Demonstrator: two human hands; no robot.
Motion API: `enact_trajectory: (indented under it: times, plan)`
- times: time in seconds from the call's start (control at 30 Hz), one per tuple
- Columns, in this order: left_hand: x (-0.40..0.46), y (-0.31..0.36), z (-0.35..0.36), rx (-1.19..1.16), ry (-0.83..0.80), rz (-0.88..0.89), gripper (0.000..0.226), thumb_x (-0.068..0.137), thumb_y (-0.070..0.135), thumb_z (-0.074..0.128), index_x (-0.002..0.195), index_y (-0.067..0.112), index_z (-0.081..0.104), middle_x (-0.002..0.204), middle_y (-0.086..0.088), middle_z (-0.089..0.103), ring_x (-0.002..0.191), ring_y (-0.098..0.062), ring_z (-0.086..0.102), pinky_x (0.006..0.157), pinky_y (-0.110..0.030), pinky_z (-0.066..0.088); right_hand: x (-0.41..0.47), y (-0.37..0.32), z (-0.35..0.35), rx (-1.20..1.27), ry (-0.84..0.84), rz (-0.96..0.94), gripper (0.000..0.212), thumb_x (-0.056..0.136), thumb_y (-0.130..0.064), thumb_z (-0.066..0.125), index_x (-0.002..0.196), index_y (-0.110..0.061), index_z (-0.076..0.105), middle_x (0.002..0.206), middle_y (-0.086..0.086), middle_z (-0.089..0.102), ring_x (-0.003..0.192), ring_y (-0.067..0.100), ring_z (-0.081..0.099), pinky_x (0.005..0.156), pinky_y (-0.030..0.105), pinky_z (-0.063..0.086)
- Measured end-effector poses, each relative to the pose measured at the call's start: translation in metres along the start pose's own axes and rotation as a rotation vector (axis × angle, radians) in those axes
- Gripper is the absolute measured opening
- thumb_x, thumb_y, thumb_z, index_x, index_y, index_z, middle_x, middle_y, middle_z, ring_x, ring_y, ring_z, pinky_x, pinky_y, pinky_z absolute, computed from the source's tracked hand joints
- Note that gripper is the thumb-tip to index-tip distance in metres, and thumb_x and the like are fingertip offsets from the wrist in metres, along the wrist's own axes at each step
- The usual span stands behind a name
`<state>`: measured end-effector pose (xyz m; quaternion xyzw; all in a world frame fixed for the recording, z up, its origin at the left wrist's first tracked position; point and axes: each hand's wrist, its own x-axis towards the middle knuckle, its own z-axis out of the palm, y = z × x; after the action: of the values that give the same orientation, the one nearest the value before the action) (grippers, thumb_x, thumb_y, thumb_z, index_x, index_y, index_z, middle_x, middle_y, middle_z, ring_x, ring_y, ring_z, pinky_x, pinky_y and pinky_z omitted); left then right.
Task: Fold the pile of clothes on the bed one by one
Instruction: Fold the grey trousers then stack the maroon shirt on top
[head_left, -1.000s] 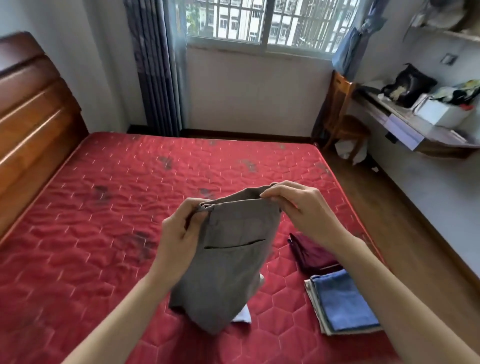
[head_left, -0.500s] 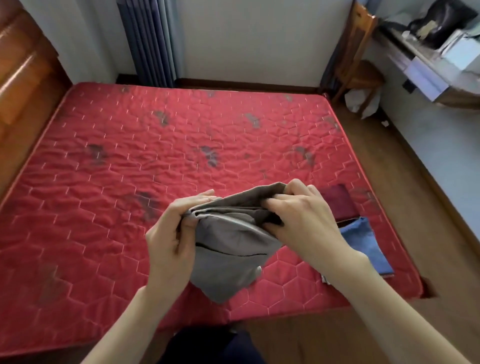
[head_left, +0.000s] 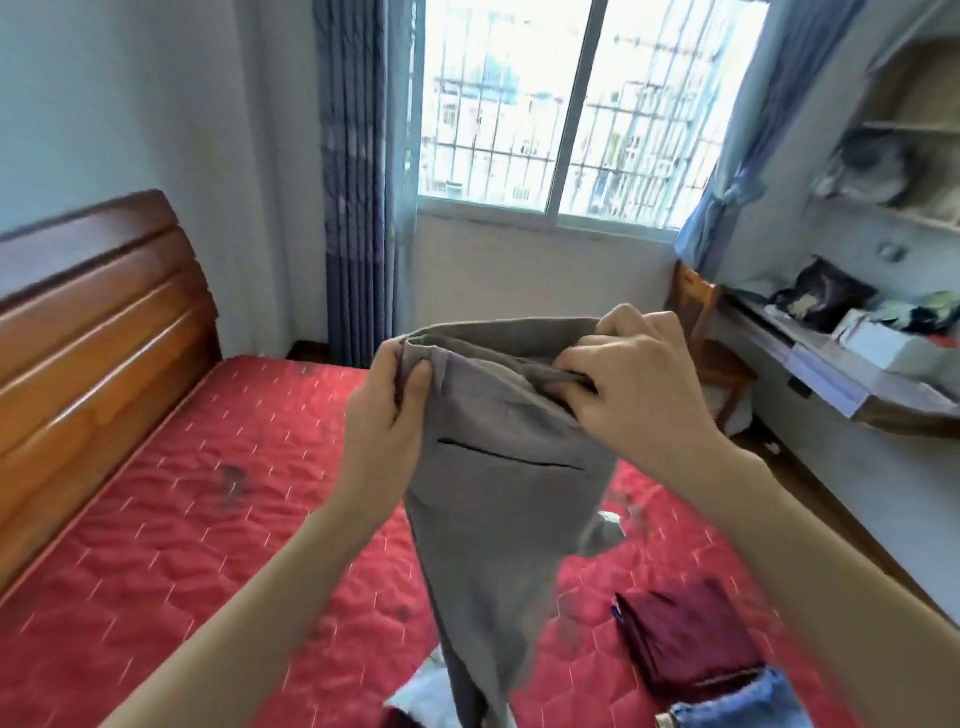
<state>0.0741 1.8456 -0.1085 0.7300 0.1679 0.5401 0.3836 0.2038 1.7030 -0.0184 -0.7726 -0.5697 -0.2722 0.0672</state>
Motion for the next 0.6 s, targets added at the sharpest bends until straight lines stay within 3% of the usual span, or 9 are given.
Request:
enact_trajectory:
  times: [0.07, 0.1, 0.17, 0.2, 0.27, 0.33, 0.4, 0.47, 0.6]
  plan:
    - [0.007, 0.007, 0.002, -0.001, -0.066, -0.008, 0.013, 0.1, 0.011, 0.046, 0.091, 0.02, 0.05, 0.074, 0.017, 0.053, 0.067, 0.003, 0.049, 0.066, -0.02, 0.038, 0.008, 0.008, -0.019, -0.117, -0.097, -0.04, 0.023, 0.089, -0.033, 0.053, 0.088, -0.028, 0.075, 0.081, -0.014, 0.067, 0.1, 0.013, 0.05, 0.088, 0.033, 0.025]
    - [0.011, 0.013, 0.001, -0.033, -0.08, 0.014, 0.006, 0.1, 0.015, 0.046, 0.097, 0.019, 0.05, 0.077, 0.018, 0.055, 0.07, 0.003, 0.051, 0.067, -0.021, 0.04, 0.012, 0.016, -0.033, -0.144, -0.015, -0.062, 0.024, 0.086, -0.031, 0.053, 0.083, -0.026, 0.076, 0.076, -0.013, 0.067, 0.095, 0.016, 0.052, 0.085, 0.037, 0.029]
    - [0.026, 0.029, 0.0, -0.128, -0.04, 0.117, 0.008, 0.1, 0.029, 0.043, 0.107, 0.026, 0.046, 0.084, 0.024, 0.059, 0.075, 0.004, 0.056, 0.066, -0.016, 0.043, 0.011, 0.022, -0.051, -0.023, 0.343, -0.043, 0.022, 0.08, -0.028, 0.054, 0.075, -0.024, 0.075, 0.067, -0.012, 0.065, 0.081, 0.023, 0.055, 0.075, 0.04, 0.039]
    - [0.031, 0.037, 0.001, -0.143, -0.038, 0.149, 0.011, 0.099, 0.036, 0.041, 0.108, 0.031, 0.045, 0.087, 0.023, 0.06, 0.077, 0.002, 0.058, 0.066, -0.017, 0.045, 0.003, 0.018, -0.051, 0.018, 0.39, 0.012, 0.022, 0.078, -0.028, 0.053, 0.073, -0.023, 0.074, 0.066, -0.011, 0.065, 0.078, 0.025, 0.056, 0.071, 0.039, 0.04]
    - [0.025, 0.043, 0.007, -0.021, -0.102, 0.136, 0.022, 0.099, 0.04, 0.038, 0.113, 0.028, 0.05, 0.088, 0.011, 0.065, 0.078, -0.012, 0.063, 0.067, -0.031, 0.047, -0.012, -0.002, -0.039, 0.029, 0.16, 0.068, 0.03, 0.077, -0.03, 0.045, 0.07, -0.021, 0.073, 0.067, -0.009, 0.066, 0.084, 0.026, 0.059, 0.074, 0.036, 0.035]
    - [0.008, 0.039, 0.016, 0.081, -0.179, 0.07, 0.026, 0.102, 0.03, 0.039, 0.112, 0.014, 0.056, 0.078, -0.003, 0.065, 0.072, -0.023, 0.062, 0.064, -0.038, 0.043, -0.02, 0.002, -0.033, -0.051, -0.051, 0.09, 0.036, 0.081, -0.037, 0.04, 0.076, -0.026, 0.074, 0.072, -0.012, 0.067, 0.093, 0.019, 0.058, 0.082, 0.037, 0.035]
    - [-0.004, 0.037, 0.02, -0.049, -0.124, 0.02, 0.026, 0.102, 0.025, 0.039, 0.103, 0.008, 0.059, 0.064, 0.003, 0.055, 0.059, -0.012, 0.052, 0.058, -0.035, 0.038, -0.016, 0.017, -0.044, -0.048, 0.159, 0.017, 0.03, 0.083, -0.036, 0.047, 0.073, -0.028, 0.074, 0.066, -0.014, 0.065, 0.081, 0.02, 0.059, 0.075, 0.047, 0.043]
    - [-0.005, 0.036, 0.02, -0.147, -0.051, -0.001, 0.026, 0.1, 0.028, 0.038, 0.096, 0.011, 0.057, 0.062, 0.009, 0.052, 0.056, -0.003, 0.046, 0.056, -0.031, 0.037, -0.019, 0.019, -0.044, 0.007, 0.391, 0.012, 0.025, 0.084, -0.032, 0.054, 0.072, -0.027, 0.075, 0.065, -0.015, 0.067, 0.073, 0.021, 0.057, 0.069, 0.045, 0.043]
    - [-0.03, 0.021, 0.025, -0.056, -0.07, -0.147, 0.018, 0.101, 0.015, 0.043, 0.097, 0.014, 0.06, 0.069, 0.017, 0.057, 0.064, 0.005, 0.053, 0.057, -0.015, 0.037, -0.052, 0.017, -0.01, 0.022, 0.149, 0.094, 0.023, 0.08, -0.031, 0.058, 0.069, -0.026, 0.078, 0.064, -0.016, 0.068, 0.072, 0.022, 0.058, 0.073, 0.039, 0.035]
